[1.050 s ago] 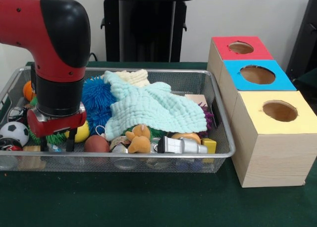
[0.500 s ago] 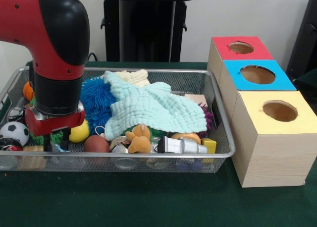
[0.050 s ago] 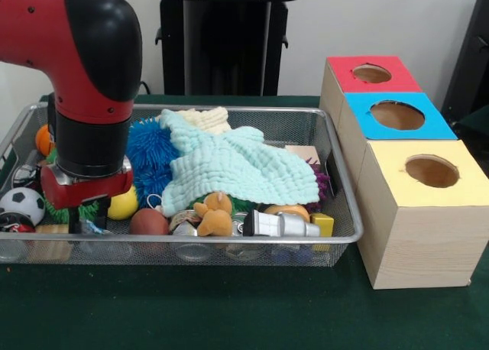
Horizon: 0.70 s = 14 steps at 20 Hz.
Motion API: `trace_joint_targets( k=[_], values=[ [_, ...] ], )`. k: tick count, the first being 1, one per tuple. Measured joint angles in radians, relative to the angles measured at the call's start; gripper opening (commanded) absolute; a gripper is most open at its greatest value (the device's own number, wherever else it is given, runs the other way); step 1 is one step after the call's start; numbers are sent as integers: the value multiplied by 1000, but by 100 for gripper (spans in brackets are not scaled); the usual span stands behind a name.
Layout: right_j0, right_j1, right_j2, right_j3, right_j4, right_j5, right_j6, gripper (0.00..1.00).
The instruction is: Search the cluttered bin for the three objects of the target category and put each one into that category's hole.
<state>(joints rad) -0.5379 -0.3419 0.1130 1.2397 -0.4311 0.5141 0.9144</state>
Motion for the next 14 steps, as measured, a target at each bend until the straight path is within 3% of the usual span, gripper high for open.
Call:
trace_joint_targets(
  k=[6, 14],
  values=[
    [2, -9, -3, 14, 6, -1, 0, 0],
    [28, -93, -10, 111, 49, -1, 0, 0]
  ],
)
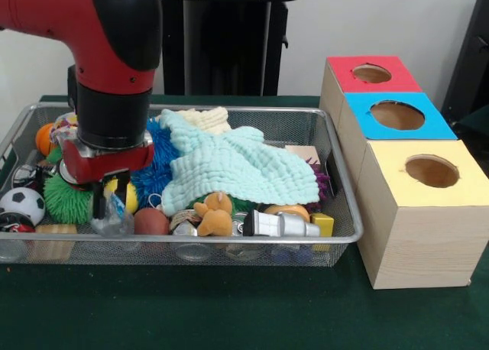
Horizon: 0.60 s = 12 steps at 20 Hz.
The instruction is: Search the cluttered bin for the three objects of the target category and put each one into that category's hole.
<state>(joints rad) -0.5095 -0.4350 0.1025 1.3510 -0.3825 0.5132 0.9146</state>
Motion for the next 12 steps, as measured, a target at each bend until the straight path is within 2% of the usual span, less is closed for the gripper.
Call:
trace_joint_targets(
  k=[12],
  values=[
    [40, -152, -15, 72, 88, 19, 0, 0]
  ],
)
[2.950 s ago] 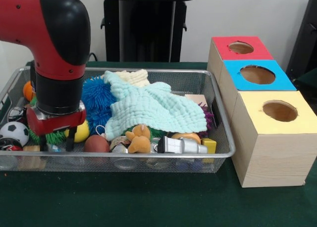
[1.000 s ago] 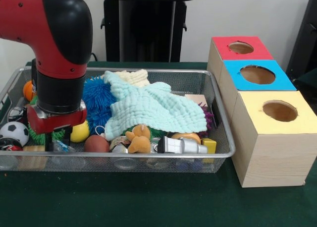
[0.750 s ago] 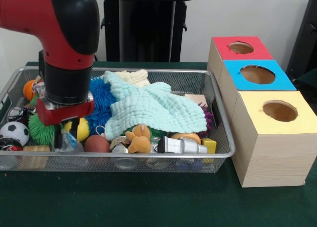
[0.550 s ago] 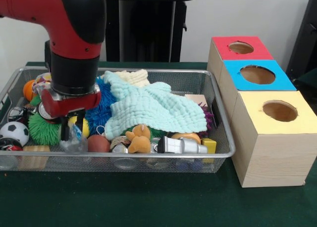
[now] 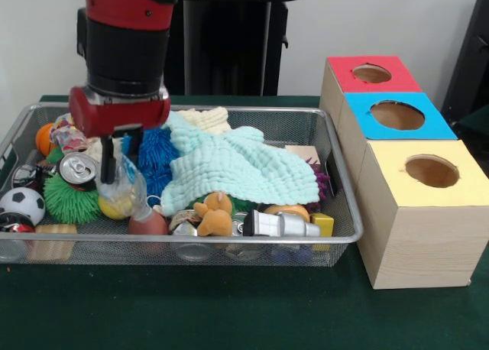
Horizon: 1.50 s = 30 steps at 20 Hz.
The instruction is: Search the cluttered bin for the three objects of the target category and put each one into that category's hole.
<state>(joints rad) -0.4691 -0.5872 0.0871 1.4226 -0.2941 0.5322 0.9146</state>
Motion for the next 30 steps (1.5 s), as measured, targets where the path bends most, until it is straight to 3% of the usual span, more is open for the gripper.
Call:
trace_joint_targets(
  k=[12, 19, 26, 27, 30],
  values=[
    [58, -173, -73, 113, 97, 64, 5, 0],
    [214, -275, -171, 236, 207, 78, 72, 0],
    [338, -293, -219, 303, 297, 78, 195, 0],
    [373, -293, -231, 318, 322, 78, 246, 0],
    [401, -293, -241, 333, 341, 78, 298, 0]
  ],
)
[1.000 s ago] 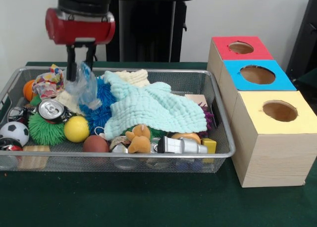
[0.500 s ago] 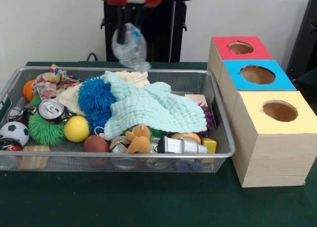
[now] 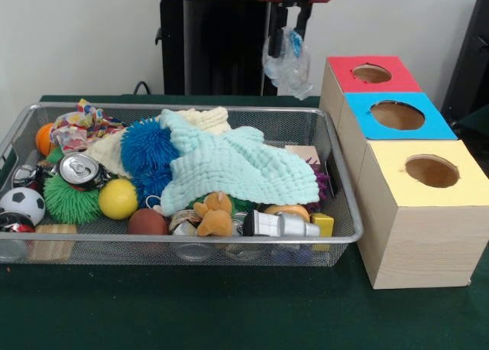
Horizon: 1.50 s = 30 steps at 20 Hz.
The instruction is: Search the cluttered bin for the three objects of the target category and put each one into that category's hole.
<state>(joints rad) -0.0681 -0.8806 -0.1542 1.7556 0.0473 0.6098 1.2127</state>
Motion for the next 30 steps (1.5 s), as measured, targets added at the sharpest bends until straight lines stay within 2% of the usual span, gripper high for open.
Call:
trace_joint_targets(
  k=[5, 9, 15, 21, 30],
  values=[
    [23, 6, -13, 18, 19, 0, 76, 0],
    [23, 22, -19, 18, 23, 0, 102, 0],
    [28, 43, -29, 19, 27, 0, 104, 0],
    [74, 27, -50, 20, 46, 7, 104, 0],
    [190, -30, -71, -6, 107, 190, 157, 0]
  ],
)
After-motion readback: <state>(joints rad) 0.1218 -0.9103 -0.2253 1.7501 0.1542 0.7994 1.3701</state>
